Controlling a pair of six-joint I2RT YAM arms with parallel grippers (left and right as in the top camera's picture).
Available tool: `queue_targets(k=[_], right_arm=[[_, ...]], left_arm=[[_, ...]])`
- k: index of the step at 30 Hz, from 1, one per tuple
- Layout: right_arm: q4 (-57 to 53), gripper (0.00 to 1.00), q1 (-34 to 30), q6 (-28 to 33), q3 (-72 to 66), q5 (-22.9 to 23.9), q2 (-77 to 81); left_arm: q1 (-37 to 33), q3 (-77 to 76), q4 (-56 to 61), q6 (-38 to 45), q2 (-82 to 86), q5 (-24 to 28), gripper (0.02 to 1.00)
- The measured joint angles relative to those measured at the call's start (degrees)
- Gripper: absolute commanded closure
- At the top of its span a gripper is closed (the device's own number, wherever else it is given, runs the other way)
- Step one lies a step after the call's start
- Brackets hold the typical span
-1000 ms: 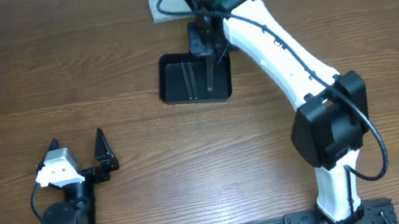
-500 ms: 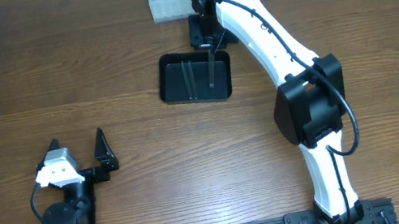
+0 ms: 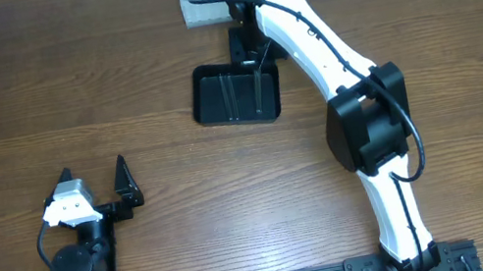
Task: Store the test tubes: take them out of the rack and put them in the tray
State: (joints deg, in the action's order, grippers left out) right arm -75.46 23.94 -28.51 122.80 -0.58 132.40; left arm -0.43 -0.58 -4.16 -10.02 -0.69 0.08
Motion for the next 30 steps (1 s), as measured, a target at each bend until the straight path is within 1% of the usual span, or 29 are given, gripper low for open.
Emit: queue_targets(k=[30], right_arm=[[2.58, 0.93, 0.96, 0.04, 0.44, 0.04, 6.58]], left_arm=[[0.0, 0.0, 0.0, 0.0, 0.0, 0.0, 0.023]])
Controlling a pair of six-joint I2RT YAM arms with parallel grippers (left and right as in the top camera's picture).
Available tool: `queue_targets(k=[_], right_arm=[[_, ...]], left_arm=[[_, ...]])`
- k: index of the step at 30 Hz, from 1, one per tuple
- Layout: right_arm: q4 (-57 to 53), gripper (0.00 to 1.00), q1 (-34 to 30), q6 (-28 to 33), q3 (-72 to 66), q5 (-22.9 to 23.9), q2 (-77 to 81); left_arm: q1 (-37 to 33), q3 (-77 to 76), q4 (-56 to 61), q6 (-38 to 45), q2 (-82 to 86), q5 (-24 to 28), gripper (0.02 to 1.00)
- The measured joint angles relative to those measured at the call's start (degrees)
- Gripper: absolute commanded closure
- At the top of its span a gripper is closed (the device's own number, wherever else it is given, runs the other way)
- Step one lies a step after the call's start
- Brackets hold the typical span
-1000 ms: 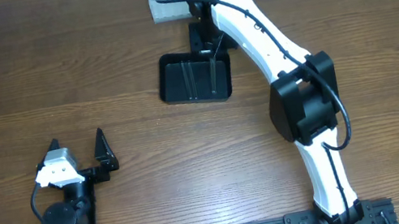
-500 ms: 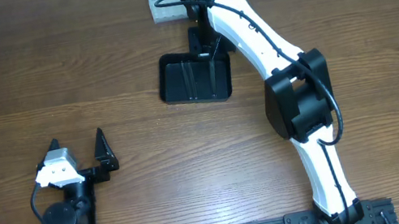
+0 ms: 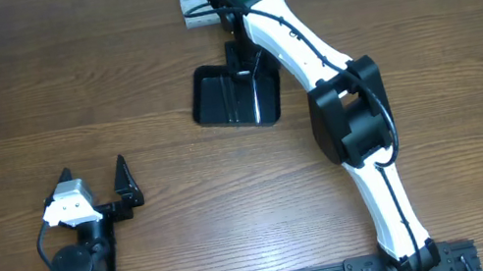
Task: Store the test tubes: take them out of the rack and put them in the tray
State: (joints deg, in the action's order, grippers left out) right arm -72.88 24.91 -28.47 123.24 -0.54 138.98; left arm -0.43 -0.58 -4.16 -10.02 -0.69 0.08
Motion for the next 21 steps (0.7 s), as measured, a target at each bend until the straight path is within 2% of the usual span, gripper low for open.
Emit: queue_targets(k=[4, 14, 21], right_arm=[[0.15, 0.921, 0.13, 0.0, 0.0, 0.02, 0.26], [0.28, 0.803, 0.33, 0.04, 0.13, 1.09, 1.38], [0.28, 0.755, 0.33, 0.15, 0.13, 1.53, 1.64]], left_arm=[[0.0, 0.0, 0.0, 0.0, 0.0, 0.0, 0.02], [0.0, 0.0, 0.0, 0.0, 0.0, 0.0, 0.02], [0.0, 0.0, 0.0, 0.0, 0.0, 0.0, 0.023]])
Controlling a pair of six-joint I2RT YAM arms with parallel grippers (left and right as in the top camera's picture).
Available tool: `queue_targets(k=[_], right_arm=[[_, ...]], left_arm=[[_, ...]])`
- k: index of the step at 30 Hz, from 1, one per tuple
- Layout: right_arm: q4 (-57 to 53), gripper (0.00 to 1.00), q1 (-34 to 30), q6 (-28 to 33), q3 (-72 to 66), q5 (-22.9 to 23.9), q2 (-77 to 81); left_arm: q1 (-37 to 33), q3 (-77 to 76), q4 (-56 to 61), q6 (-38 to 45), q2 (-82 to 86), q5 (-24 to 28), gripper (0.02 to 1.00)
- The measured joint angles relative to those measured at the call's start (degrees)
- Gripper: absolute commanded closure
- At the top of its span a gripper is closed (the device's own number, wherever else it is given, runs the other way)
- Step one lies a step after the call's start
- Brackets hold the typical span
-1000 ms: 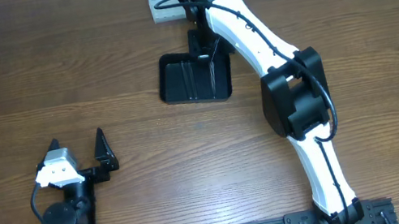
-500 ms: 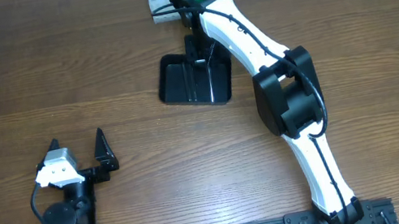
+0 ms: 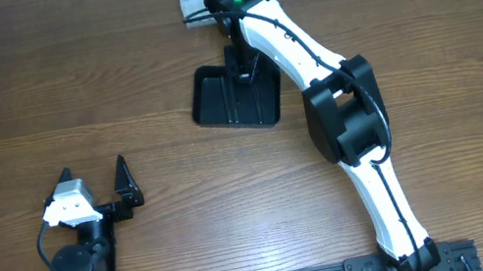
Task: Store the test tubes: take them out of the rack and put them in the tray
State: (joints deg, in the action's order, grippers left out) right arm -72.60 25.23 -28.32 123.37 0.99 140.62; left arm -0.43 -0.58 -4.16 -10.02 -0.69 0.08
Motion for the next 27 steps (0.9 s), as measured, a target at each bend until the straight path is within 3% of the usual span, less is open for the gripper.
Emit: queue_targets(k=[10, 16, 19, 24, 27], right_arm=[[-4.46, 0.744, 0.0, 0.72, 4.48, 0.02, 0.24], [-11.06, 0.658, 0.0, 2.82, 15.72, 0.22, 0.24], [-12.59, 0.592, 0.0, 3.89, 21.84, 1.2, 0.24], [-10.99, 0.264, -0.09, 5.18, 29.33, 6.51, 0.24], [-6.75, 0.2, -0.31, 7.87, 30.88, 9.57, 0.24]], left_arm=[[0.0, 0.0, 0.0, 0.0, 0.0, 0.0, 0.02], [0.0, 0.0, 0.0, 0.0, 0.0, 0.0, 0.02], [0.0, 0.0, 0.0, 0.0, 0.0, 0.0, 0.02], [0.0, 0.0, 0.0, 0.0, 0.0, 0.0, 0.02], [0.0, 0.0, 0.0, 0.0, 0.0, 0.0, 0.023]])
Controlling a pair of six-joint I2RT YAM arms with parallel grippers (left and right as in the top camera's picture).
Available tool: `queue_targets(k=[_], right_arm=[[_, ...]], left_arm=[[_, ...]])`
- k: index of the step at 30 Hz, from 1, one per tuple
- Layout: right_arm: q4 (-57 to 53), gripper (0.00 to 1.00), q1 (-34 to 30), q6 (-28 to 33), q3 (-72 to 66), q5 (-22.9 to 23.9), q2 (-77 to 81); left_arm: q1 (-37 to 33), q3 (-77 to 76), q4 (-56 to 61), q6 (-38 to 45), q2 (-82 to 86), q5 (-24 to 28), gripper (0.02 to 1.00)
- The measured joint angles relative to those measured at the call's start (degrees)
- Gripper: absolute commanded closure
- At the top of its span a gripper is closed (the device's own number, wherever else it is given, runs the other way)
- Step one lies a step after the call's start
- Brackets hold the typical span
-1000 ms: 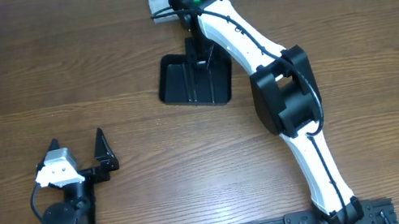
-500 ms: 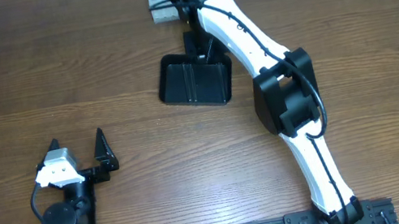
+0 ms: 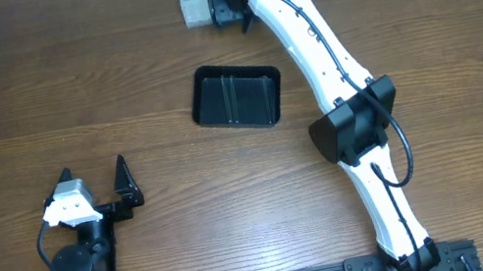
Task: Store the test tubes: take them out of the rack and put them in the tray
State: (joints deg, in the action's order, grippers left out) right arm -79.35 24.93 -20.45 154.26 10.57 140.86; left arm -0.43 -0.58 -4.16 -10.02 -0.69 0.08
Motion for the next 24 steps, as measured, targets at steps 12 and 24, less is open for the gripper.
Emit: queue_targets(k=[12, 24], right_arm=[[19.19, 0.086, -2.67, 5.81, 0.11, 10.51, 0.0], [29.99, 0.036, -4.87, 8.41, -0.52, 12.35, 4.74]], left_arm=[[0.0, 0.0, 0.0, 0.0, 0.0, 0.0, 0.02], [0.0, 0.0, 0.0, 0.0, 0.0, 0.0, 0.023]])
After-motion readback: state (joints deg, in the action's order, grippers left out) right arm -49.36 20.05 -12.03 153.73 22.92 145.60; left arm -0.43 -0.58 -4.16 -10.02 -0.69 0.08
